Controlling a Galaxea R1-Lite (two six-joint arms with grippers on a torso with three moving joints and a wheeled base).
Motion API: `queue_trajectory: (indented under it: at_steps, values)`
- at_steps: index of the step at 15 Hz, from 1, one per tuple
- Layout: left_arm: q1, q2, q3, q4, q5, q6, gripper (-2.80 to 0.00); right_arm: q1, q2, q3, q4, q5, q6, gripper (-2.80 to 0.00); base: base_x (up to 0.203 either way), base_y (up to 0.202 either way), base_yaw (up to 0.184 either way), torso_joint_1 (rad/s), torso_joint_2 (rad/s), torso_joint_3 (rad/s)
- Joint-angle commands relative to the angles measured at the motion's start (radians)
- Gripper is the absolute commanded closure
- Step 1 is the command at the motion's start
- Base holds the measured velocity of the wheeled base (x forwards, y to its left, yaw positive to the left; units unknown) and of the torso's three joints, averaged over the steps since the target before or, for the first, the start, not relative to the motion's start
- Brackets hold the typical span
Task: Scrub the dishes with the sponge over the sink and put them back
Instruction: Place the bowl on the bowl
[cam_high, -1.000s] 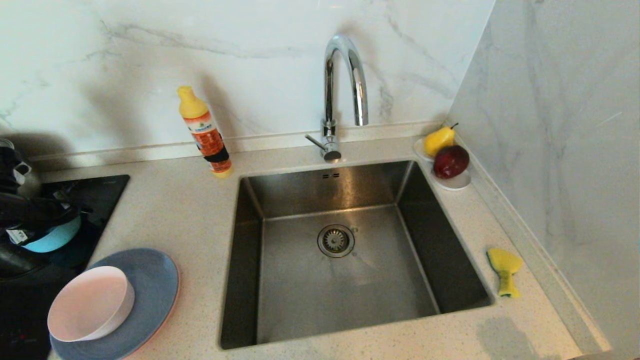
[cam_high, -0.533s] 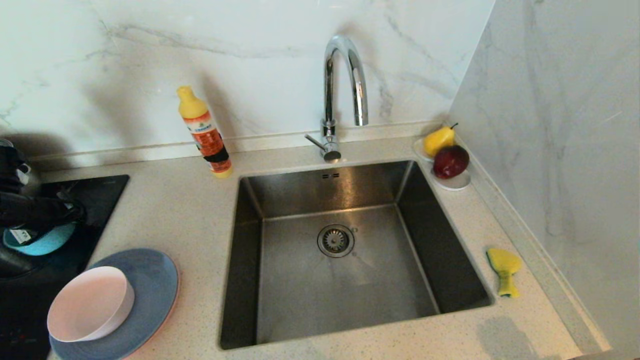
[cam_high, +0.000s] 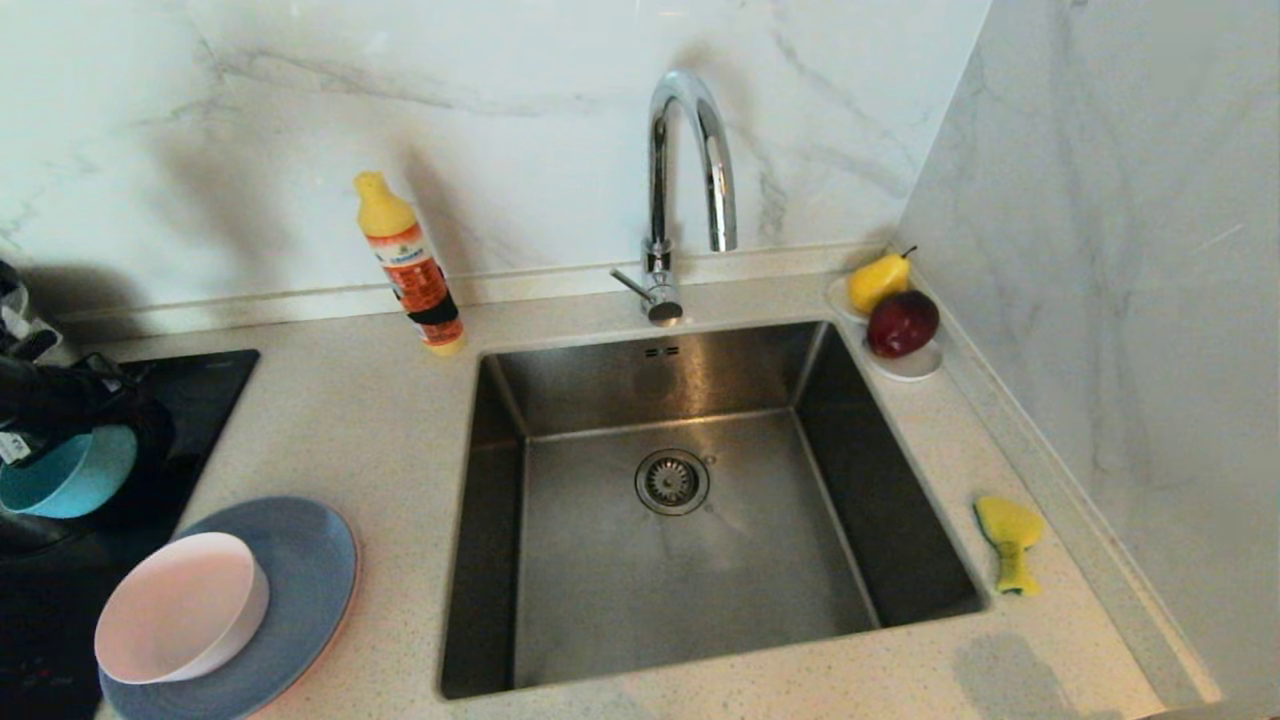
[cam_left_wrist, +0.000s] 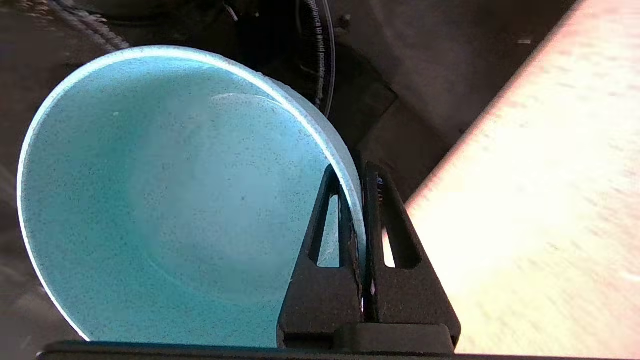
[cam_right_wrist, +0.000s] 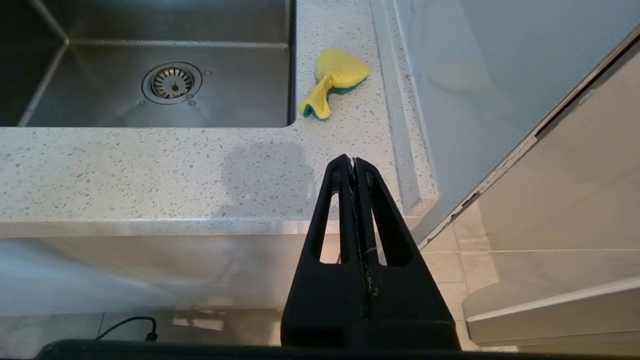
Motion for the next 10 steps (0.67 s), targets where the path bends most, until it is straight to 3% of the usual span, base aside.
queue_trajectory:
  at_steps: [1, 6, 10]
  values:
    - [-0.016, -0.091, -0.008, 0.079, -0.004, 0.001, 0.00, 0.001, 0.000, 0.000, 0.000, 0.000, 0.000, 0.00, 0.000, 0.000, 0.000, 0.000, 0.00, 0.000]
    - [-0.146, -0.278, 0.063, 0.308, -0.027, -0.001, 0.00, 0.001, 0.000, 0.000, 0.000, 0.000, 0.000, 0.00, 0.000, 0.000, 0.000, 0.000, 0.00, 0.000]
    - [-0.301, -0.439, 0.252, 0.336, -0.001, -0.008, 0.00, 0.001, 0.000, 0.000, 0.000, 0.000, -0.001, 0.00, 0.000, 0.000, 0.000, 0.000, 0.00, 0.000]
